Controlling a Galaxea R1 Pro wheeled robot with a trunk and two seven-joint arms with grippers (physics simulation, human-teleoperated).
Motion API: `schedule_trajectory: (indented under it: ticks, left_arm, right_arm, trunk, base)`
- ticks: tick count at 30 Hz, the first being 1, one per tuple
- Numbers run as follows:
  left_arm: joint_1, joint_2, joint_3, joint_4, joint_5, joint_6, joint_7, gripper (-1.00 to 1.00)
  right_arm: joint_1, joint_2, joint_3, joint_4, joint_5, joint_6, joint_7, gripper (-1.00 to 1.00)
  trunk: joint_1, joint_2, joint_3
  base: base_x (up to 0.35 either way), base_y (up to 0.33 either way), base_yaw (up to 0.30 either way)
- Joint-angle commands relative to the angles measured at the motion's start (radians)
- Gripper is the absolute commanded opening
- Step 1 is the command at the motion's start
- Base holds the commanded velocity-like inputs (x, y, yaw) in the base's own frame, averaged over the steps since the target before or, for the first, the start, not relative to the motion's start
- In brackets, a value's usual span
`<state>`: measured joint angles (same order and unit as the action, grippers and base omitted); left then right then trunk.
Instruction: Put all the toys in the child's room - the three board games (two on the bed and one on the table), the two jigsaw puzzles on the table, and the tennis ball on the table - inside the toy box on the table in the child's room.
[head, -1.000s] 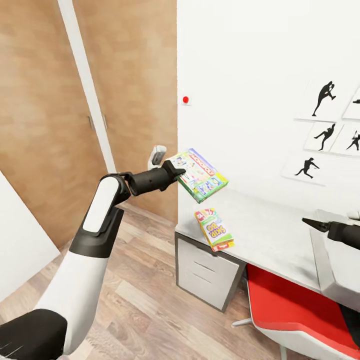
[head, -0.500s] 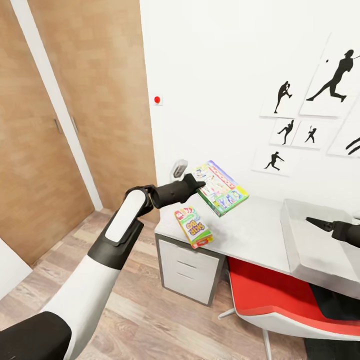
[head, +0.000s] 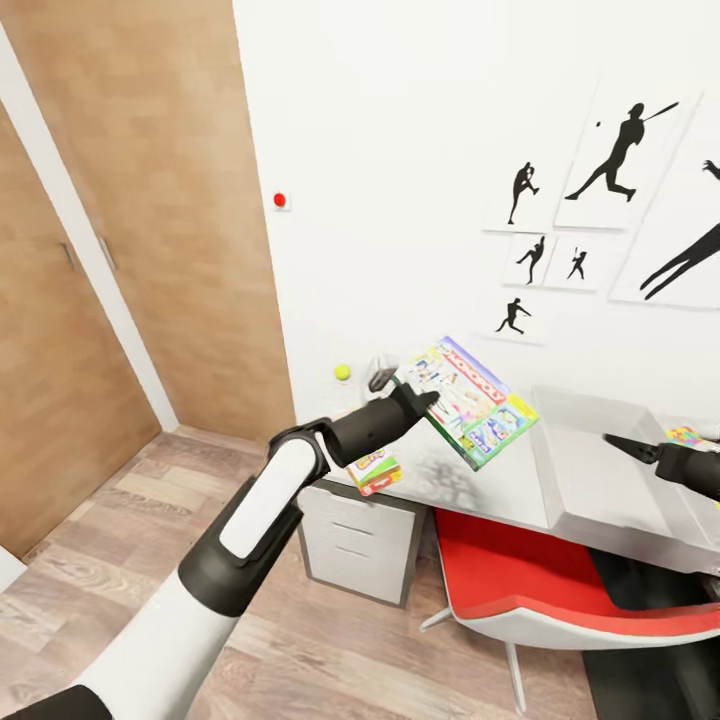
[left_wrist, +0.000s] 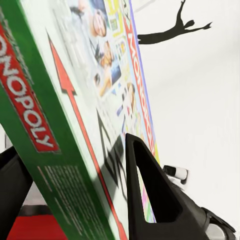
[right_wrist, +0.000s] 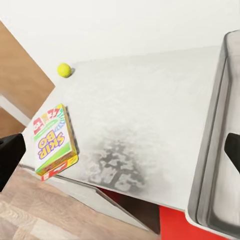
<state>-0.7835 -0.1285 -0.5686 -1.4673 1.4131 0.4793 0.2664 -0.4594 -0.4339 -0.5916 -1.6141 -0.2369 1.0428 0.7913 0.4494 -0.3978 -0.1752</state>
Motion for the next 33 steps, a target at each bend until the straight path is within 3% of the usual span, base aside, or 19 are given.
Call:
schedule_trajectory:
  ticks: [1, 3, 4, 5, 9, 10, 12, 16, 22, 33]
  left_arm:
    - [0.017, 0.0, -0.007, -0.009, -0.01, -0.01, -0.003, -1.0]
    - [0.052, 0.001, -0.018, -0.019, -0.056, -0.028, -0.035, -1.0]
    - [0.052, 0.001, -0.018, -0.019, -0.056, -0.028, -0.035, -1.0]
    - [0.07, 0.001, -0.021, -0.023, -0.082, -0.036, -0.054, -1.0]
    - [0.136, 0.002, -0.024, -0.029, -0.165, -0.053, -0.123, -1.0]
    - [0.179, 0.005, -0.022, -0.031, -0.198, -0.067, -0.154, -1.0]
    - [0.198, 0.01, -0.021, -0.031, -0.21, -0.078, -0.167, -1.0]
    - [0.215, 0.017, -0.02, -0.033, -0.221, -0.094, -0.177, -1.0]
    - [0.231, 0.039, -0.019, -0.035, -0.233, -0.111, -0.185, -1.0]
    - [0.248, 0.073, -0.016, -0.038, -0.243, -0.166, -0.189, -1.0]
  right_arm:
    - [-0.001, 0.005, 0.001, 0.001, -0.007, 0.004, 0.006, 1.0]
    - [0.0, 0.024, 0.008, 0.002, -0.031, 0.004, 0.006, 1.0]
    - [0.0, 0.024, 0.008, 0.002, -0.031, 0.004, 0.006, 1.0]
    - [0.0, 0.038, 0.014, 0.002, -0.041, 0.004, 0.006, 1.0]
    - [0.002, 0.099, 0.034, 0.002, -0.07, 0.004, 0.008, 1.0]
    - [0.003, 0.138, 0.046, 0.002, -0.079, 0.004, 0.029, 1.0]
    - [0.004, 0.161, 0.057, 0.002, -0.083, 0.004, 0.06, 1.0]
    - [0.005, 0.182, 0.067, 0.002, -0.085, 0.004, 0.107, 1.0]
    - [0.005, 0.199, 0.075, 0.002, -0.087, 0.004, 0.149, 1.0]
    - [0.005, 0.204, 0.076, 0.002, -0.083, 0.004, 0.16, 1.0]
  trunk:
    - [0.001, -0.002, -0.002]
    - [0.001, -0.002, -0.002]
    - [0.001, -0.002, -0.002]
    - [0.001, -0.002, -0.002]
    - [0.001, -0.002, -0.002]
    - [0.001, -0.002, -0.002]
    - [0.001, -0.002, -0.002]
    - [0.001, -0.002, -0.002]
    - [0.001, -0.002, -0.002]
    - [0.001, -0.002, -0.002]
  base:
    - [0.0, 0.0, -0.038]
    - [0.0, 0.0, -0.027]
    - [0.0, 0.0, -0.024]
    - [0.0, 0.0, -0.019]
    - [0.0, 0.0, -0.011]
    - [0.0, 0.0, -0.004]
    - [0.0, 0.0, -0.003]
    - [0.0, 0.0, -0.002]
    - [0.0, 0.0, 0.0]
    - [0.0, 0.0, 0.0]
